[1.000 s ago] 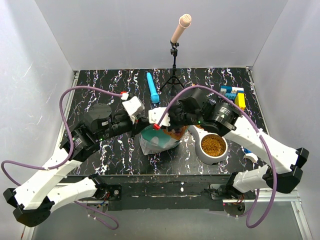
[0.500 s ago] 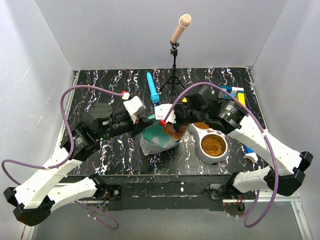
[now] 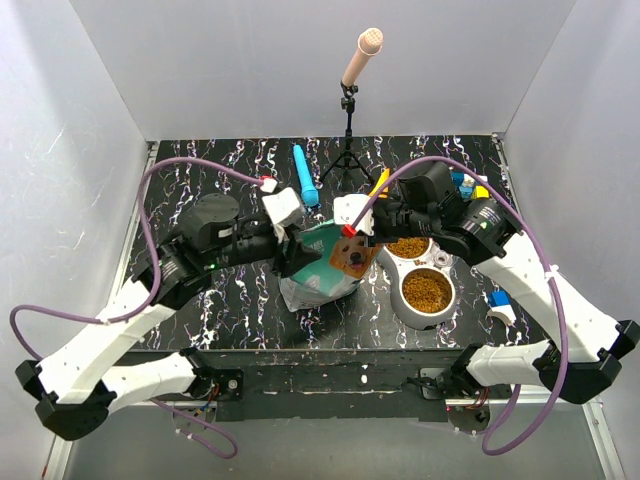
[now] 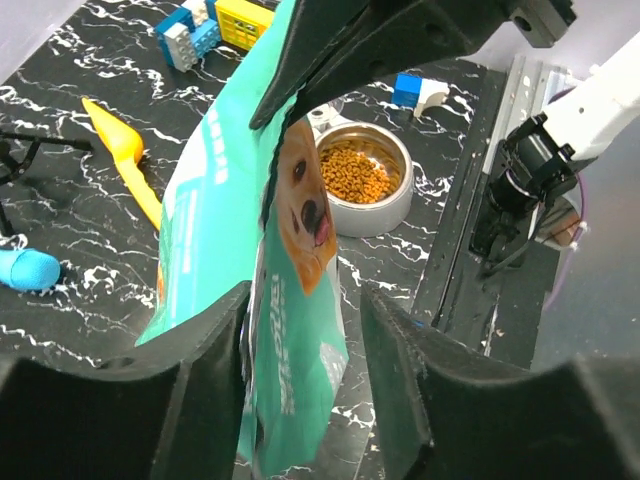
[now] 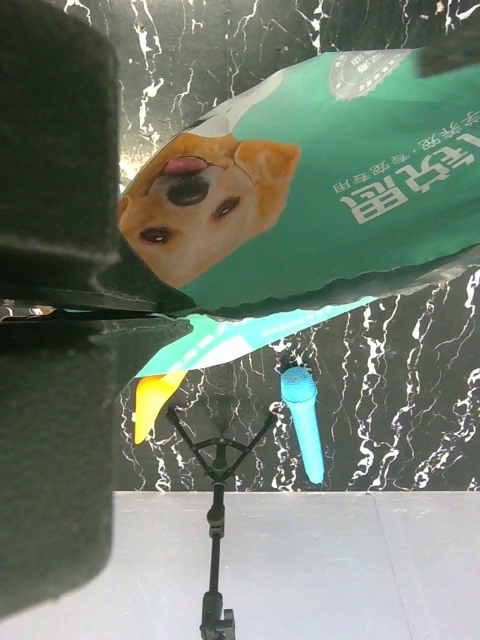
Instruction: Serve the pet food
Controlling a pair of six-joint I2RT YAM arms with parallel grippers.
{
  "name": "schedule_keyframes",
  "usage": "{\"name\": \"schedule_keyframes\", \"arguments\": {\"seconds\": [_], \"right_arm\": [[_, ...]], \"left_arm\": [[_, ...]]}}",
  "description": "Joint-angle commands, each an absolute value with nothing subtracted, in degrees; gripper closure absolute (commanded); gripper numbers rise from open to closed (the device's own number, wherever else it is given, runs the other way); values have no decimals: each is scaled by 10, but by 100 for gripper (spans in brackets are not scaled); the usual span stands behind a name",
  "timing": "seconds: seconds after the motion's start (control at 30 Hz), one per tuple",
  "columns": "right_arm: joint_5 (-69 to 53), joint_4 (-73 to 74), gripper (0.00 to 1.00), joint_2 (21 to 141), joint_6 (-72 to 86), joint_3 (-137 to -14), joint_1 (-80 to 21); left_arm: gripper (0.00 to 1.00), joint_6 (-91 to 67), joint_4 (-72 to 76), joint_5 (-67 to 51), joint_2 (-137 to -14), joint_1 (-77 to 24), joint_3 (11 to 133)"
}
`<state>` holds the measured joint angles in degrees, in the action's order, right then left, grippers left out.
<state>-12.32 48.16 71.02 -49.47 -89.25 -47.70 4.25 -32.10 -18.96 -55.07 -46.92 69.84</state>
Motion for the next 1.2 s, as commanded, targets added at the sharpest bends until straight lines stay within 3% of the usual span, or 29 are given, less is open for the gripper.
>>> {"name": "schedule_keyframes", "arguments": {"seconds": [0.0, 0.17, 0.3, 0.37, 0.43, 0.5, 0.67, 0.8, 0.87, 1.03, 1.17], "right_arm": [[-125, 474, 99, 710, -489, -928, -467], [-130, 480, 99, 713, -486, -943, -468], [-131, 479, 99, 716, -483, -947, -467], [-130, 483, 99, 720, -483, -951, -467], [-131, 484, 99, 721, -482, -952, -467], [-130, 483, 99, 721, -482, -952, -467], [-131, 490, 99, 729, -486, -964, -467], [-131, 496, 99, 732, -490, -974, -467], [-133, 498, 99, 734, -492, -976, -467], [-137, 499, 99, 731, -492, -970, -467], [-137, 497, 99, 727, -492, -965, -467]], "left_arm": [[50, 50, -317, -229, -598, -472, 727], [53, 91, -310, -196, -625, -472, 737], [72, 107, -303, -172, -646, -472, 745], [78, 103, -291, -167, -642, -472, 746], [73, 97, -282, -163, -636, -473, 749], [61, 93, -282, -160, -630, -472, 755], [53, 99, -312, -157, -624, -472, 780], [33, 98, -378, -157, -634, -472, 833], [28, 105, -455, -171, -673, -472, 888], [30, 121, -507, -147, -708, -473, 927], [38, 153, -546, -150, -734, -472, 954]]}}
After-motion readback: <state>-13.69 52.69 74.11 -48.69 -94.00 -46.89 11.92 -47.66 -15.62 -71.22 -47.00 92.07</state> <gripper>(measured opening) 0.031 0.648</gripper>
